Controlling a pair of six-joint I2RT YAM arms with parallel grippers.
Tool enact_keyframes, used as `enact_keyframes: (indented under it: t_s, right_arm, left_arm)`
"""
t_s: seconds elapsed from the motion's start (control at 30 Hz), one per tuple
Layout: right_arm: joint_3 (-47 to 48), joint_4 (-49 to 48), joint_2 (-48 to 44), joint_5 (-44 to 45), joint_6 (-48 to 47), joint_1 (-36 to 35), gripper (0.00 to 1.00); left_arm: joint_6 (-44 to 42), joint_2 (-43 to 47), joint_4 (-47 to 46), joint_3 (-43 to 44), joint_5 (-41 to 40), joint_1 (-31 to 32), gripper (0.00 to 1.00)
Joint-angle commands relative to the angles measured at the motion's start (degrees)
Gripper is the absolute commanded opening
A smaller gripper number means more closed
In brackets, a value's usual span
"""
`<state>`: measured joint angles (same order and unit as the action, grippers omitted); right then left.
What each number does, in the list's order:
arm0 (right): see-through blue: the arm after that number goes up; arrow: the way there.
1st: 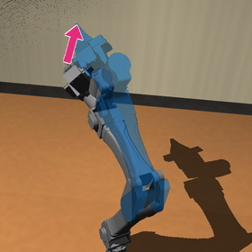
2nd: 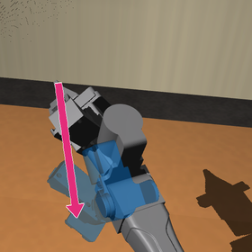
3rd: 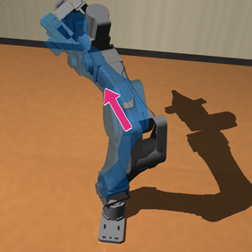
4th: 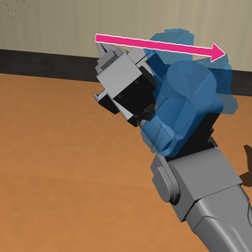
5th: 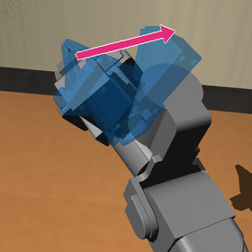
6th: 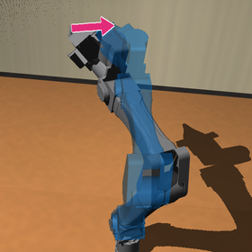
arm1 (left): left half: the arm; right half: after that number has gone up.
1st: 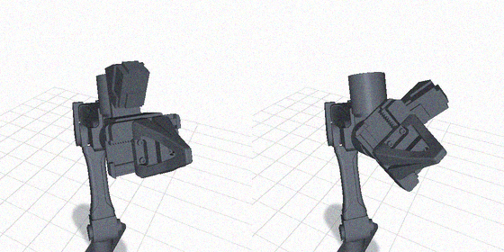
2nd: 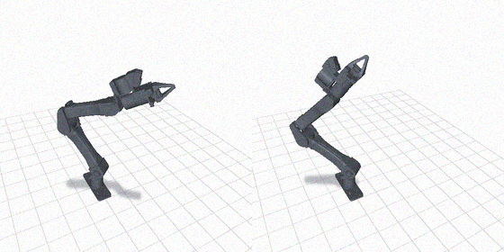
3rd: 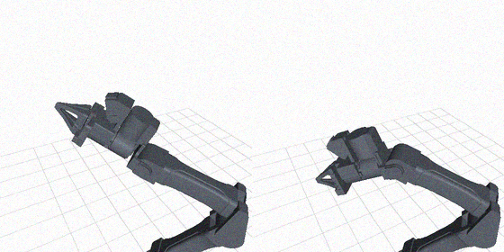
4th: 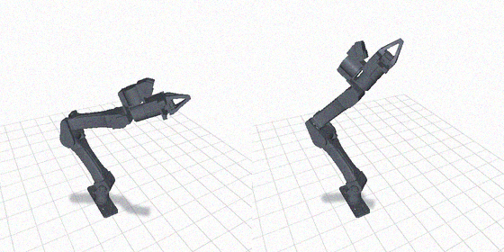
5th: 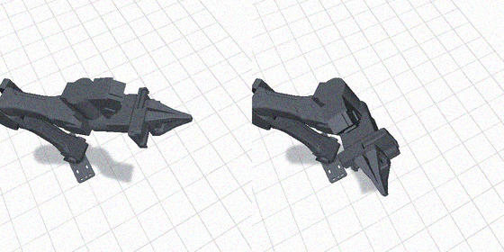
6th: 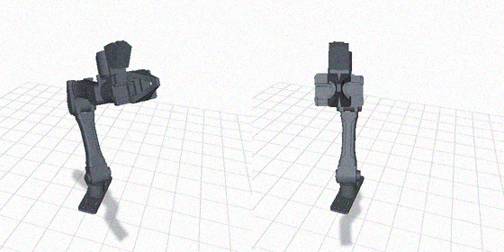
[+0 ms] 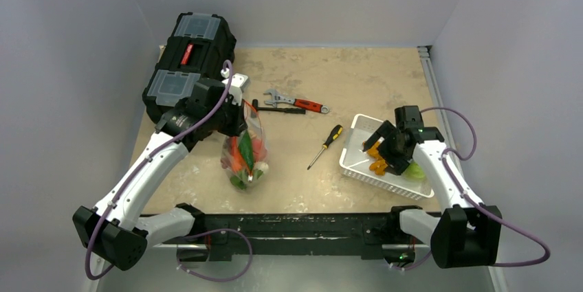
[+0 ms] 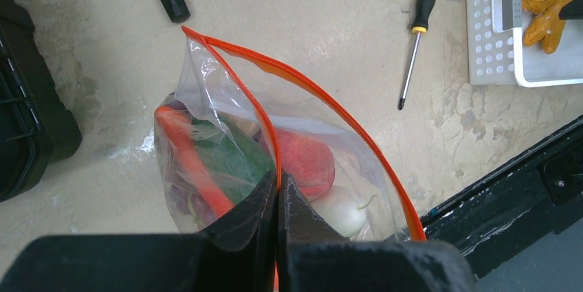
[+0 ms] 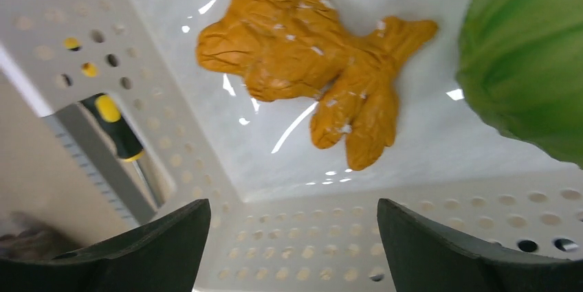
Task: Place the food in the zip-top bag and seal the zipper
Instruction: Adjust the fake vegetable in the bin.
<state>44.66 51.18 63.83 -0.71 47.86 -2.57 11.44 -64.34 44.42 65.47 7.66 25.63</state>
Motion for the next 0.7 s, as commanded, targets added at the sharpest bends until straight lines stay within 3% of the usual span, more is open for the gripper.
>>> enact_keyframes:
  t_s: [0.0,0.23,0.67]
  right_arm:
    - [2.3,-10.5,0.2,-7.1,-3.1,0.1,0.89]
    - [6.2,0.0,1.5,13.4,-0.9,0.1,0.95]
    - [0.0,-5.7,5.5,16.7,-2.4,0.1,0.96]
  left_arm:
    - [0.5,1.1,-0.4,2.0,-0.4,0.0,0.00]
    - [0.2,1.3,-0.3,2.0,-1.2,0.0,0.00]
    - [0.2,1.0,-0.4,1.9,-1.8,0.0,0.00]
